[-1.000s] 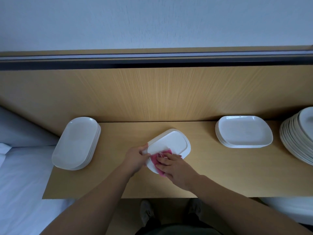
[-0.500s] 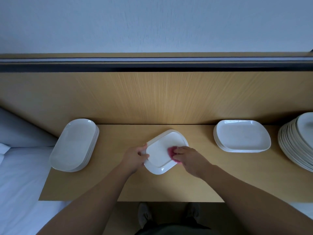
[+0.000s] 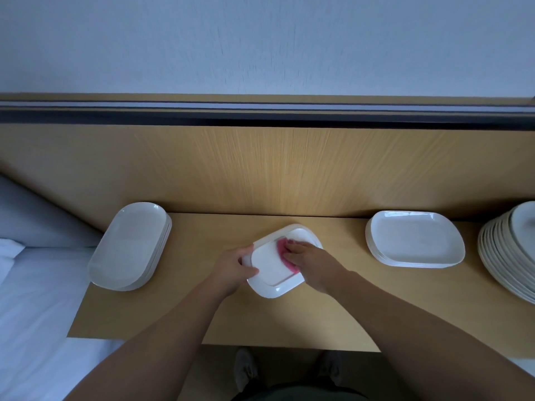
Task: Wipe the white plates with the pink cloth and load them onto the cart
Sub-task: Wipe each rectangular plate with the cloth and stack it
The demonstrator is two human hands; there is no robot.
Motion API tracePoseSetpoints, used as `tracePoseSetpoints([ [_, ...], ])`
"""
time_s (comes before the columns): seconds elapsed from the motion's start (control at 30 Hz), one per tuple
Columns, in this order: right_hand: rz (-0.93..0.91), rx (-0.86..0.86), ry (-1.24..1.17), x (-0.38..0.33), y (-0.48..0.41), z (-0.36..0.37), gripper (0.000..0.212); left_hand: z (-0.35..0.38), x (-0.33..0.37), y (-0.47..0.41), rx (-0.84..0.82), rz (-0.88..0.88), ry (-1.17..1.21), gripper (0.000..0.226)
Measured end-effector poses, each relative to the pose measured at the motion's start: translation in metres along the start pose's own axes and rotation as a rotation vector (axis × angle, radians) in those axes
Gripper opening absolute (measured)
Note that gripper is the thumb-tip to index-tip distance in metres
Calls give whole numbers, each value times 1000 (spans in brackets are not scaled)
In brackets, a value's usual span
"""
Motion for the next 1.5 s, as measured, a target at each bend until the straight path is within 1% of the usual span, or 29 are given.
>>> tracePoseSetpoints([
  [0.07,86,14,49,15,6,-8,49,2,5,4,5,8,16,69],
  [0.17,124,41,71,21,20,-24,29,2,14,9,17,46,56,68],
  [0.2,109,88,56,20,25,-31,22,2,15,9,25,42,61,65],
  [0.23,83,158,25,20,30,-36,18,2,18,11,39,26,62,57],
  [0.3,17,284,-62,15,41,-47,16,2,22,17,57,30,67,42],
  [0.37,-43,352,-133,9,50,-60,16,5,26,22,72,72,64,40],
  [0.5,-158,373,-228,-8,63,-85,22,16,46,45,134,180,53,31],
  [0.6,-243,387,-265,-17,65,-95,23,17,58,62,224,212,-65,26],
  [0.67,-278,398,-258,-19,63,-99,29,15,63,75,283,199,-135,23],
  [0.8,-304,399,-233,-25,57,-101,45,8,59,102,420,187,-183,21],
  [0.9,-335,408,-205,-35,55,-103,45,1,50,125,543,174,-254,22],
  [1.03,-370,373,-177,-53,51,-105,44,-11,38,153,701,192,-305,24],
  [1.17,-396,367,-141,-72,41,-108,45,-26,23,168,783,157,-360,27],
  [1.3,-422,377,-136,-93,32,-114,44,-44,14,176,864,181,-469,26],
  [1.4,-399,371,-116,-110,25,-116,44,-62,1,180,924,205,-544,23],
  [1.5,-366,364,-80,-125,14,-116,44,-78,-14,183,957,215,-623,27],
])
Point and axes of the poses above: each hand's wrist, its own y-axis away from the middle knuckle, its own z-axis out of the palm, x = y × z, the point moved 2 cm from there along -y, towards the middle knuckle, and after that the axes turned 14 degrees about -x, right-handed, at the moved point
